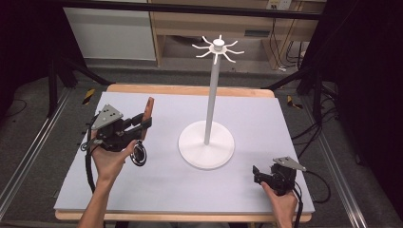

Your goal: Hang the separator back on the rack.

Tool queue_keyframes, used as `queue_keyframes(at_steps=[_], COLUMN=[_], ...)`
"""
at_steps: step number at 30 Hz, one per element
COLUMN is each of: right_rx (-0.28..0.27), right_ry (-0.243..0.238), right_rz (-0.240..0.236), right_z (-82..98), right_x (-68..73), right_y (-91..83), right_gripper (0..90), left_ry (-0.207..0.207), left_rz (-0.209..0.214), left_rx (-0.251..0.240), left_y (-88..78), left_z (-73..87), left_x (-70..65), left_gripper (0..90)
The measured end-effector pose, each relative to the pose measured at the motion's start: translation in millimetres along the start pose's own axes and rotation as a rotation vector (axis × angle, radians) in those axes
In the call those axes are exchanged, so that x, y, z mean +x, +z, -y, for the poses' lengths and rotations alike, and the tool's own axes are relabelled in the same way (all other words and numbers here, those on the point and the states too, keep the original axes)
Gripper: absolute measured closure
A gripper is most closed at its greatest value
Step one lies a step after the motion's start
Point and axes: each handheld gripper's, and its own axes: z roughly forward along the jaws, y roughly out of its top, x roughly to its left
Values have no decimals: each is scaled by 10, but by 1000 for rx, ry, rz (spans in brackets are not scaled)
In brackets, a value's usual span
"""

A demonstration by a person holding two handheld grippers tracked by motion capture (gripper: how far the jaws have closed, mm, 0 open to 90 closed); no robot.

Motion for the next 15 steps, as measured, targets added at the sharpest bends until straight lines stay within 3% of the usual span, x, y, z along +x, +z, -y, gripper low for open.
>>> queue_keyframes(at_steps=[15], right_rx=[1], right_ry=[-2], right_rz=[11], right_z=[-18], right_x=[-9], right_y=[17], right_gripper=[85], left_ry=[33], left_rz=[34], left_rx=[-67], left_y=[-23], left_z=[-279], left_x=[-181], left_gripper=[674])
